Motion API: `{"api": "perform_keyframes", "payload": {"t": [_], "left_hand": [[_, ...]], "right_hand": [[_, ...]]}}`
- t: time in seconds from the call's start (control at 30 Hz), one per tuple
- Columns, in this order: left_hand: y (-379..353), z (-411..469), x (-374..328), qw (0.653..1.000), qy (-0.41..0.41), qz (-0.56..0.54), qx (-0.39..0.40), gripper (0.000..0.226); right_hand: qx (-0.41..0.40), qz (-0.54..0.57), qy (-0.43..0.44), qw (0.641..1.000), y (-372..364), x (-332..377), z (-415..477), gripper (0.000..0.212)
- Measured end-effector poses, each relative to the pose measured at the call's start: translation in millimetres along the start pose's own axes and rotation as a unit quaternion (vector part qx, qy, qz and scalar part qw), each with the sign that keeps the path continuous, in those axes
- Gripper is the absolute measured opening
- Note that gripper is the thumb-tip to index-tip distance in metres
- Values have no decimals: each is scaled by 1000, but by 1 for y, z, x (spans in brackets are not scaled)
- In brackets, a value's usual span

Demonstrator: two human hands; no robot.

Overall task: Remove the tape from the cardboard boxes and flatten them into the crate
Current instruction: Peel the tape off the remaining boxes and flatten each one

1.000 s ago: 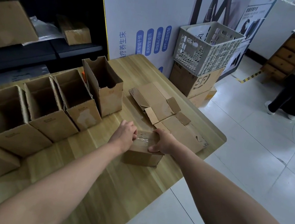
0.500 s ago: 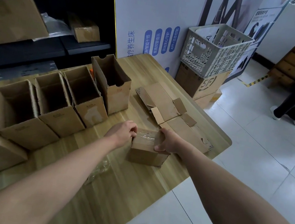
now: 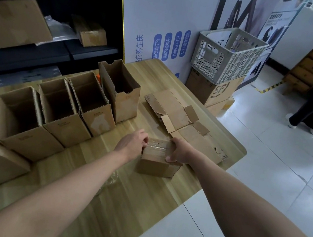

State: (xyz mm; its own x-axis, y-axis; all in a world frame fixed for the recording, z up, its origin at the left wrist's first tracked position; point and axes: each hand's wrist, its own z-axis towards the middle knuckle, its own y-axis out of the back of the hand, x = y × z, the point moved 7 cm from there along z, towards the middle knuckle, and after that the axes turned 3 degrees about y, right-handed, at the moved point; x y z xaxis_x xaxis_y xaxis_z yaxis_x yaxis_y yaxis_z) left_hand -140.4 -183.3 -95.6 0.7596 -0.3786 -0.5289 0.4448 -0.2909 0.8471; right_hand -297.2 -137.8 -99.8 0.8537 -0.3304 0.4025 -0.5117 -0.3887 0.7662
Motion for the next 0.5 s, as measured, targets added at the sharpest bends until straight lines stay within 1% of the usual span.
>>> {"api": "perform_keyframes", "payload": {"t": [0.1, 0.2, 0.33, 0.4, 0.47, 0.5], "left_hand": [[1, -2, -1, 1000, -4, 2, -21, 13], [1, 2, -4, 1000, 12, 9, -7, 13], [1, 12, -2, 998, 61, 25, 23, 11], [2, 15, -5, 995, 69, 57, 40, 10], [0, 17, -13, 991, 48, 110, 54, 7], [-2, 17, -16, 989, 33, 135, 54, 9]], "right_hand": [[3, -1, -2, 1000, 0, 1, 1, 68], [6, -2, -1, 1000, -1, 1, 1, 66], [3, 1, -1, 1000, -1, 0, 2, 67], [3, 2, -1, 1000, -1, 1, 3, 66], [3, 4, -2, 1000, -1, 0, 4, 66], [2, 4, -3, 1000, -1, 0, 5, 65]]}}
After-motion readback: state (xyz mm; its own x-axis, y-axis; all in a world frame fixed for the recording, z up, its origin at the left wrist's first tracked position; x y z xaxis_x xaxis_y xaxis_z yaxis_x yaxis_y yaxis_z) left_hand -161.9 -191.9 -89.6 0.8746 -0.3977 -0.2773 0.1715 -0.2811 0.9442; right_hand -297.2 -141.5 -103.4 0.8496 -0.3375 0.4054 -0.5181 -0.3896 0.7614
